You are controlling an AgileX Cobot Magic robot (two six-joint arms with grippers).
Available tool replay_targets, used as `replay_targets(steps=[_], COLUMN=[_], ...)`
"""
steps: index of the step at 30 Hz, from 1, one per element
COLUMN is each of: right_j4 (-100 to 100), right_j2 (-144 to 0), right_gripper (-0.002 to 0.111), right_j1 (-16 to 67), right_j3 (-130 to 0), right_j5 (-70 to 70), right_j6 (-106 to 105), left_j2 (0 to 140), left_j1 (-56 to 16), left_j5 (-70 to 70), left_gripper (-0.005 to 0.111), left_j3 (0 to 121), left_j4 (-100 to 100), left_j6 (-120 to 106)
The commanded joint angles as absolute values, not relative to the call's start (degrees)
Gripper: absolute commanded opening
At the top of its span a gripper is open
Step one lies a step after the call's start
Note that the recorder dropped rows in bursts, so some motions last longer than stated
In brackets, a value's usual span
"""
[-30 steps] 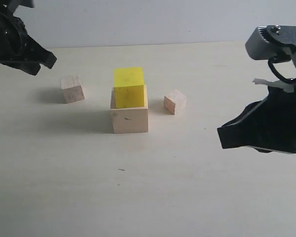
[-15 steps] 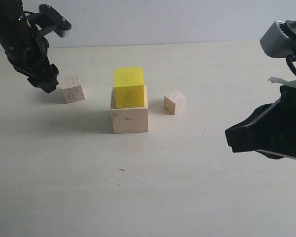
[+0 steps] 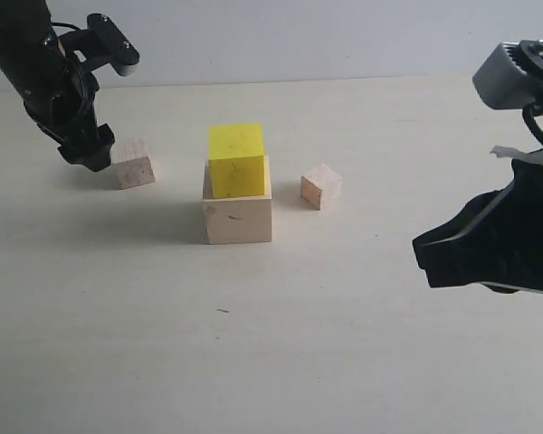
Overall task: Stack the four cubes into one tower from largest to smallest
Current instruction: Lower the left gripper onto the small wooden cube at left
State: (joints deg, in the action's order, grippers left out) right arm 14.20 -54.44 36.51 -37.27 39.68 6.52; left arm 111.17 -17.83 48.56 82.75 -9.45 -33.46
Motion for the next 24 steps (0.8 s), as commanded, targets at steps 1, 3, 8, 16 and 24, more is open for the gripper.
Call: replay_targets(steps=[1,3,8,16,24], right_j4=[14.2,14.2,14.2,14.2,14.2], right_j2=[-54.0,-54.0,-54.0,-54.0,-54.0], right_gripper=[0.000,0.000,0.000,0.000,0.000], right_j1=[36.2,36.2,36.2,36.2,36.2], right_j3=[-36.9,-36.9,-36.9,-36.9,-36.9], right_j5=[39.8,39.8,39.8,39.8,39.8], right_j6=[5.4,4.9,4.9,4.3,4.3], left_j2=[111.7,111.7,112.3,113.7,113.7], left_j1=[-18.1,-18.1,-18.1,-18.1,-18.1], left_j5=[44.6,43.9,43.1,40.8,39.5], left_gripper=[0.076,0.076,0.076,0.076,0.083], left_j3=[83.3,83.3,83.3,83.3,83.3], left_j4=[-10.1,-10.6,-11.4,-11.5,-11.3], left_j6=[-36.9,-39.1,-39.2,-39.2,-39.2])
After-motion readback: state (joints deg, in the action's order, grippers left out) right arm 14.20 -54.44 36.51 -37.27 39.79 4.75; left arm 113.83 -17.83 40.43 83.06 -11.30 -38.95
